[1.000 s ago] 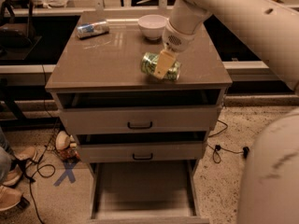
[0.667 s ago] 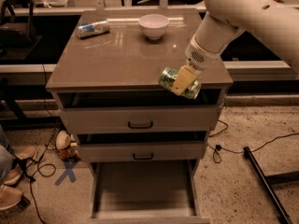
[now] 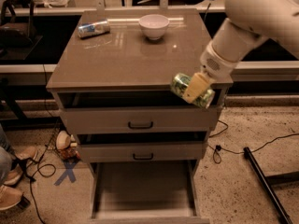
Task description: Place green can into bottom drawer
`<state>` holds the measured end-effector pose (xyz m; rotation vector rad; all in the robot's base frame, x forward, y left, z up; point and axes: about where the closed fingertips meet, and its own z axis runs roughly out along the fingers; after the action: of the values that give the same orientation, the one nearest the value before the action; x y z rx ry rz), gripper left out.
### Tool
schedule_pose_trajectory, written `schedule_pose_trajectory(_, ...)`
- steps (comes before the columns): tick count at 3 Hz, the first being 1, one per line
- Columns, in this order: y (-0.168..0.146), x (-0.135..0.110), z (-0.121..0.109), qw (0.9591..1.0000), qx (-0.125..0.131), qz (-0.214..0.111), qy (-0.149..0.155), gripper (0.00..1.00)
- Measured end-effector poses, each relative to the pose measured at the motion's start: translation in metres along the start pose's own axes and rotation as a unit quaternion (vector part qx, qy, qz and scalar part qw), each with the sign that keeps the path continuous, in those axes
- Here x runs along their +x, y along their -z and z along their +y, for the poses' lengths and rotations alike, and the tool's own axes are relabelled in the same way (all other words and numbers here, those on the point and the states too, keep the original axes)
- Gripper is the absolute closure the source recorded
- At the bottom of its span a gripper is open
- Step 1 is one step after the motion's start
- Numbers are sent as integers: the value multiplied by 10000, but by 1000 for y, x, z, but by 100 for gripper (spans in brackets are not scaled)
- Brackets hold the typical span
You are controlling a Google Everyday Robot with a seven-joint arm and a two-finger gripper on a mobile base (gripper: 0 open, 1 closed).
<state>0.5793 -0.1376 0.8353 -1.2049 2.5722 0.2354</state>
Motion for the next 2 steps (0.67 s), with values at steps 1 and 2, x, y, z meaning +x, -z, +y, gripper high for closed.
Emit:
schedule_pose_trajectory(1,-3,52,20,9983,-76,300,-487,100)
schedule_pose_trajectory(2,-48,70,55,9953,-385,438,-774,100)
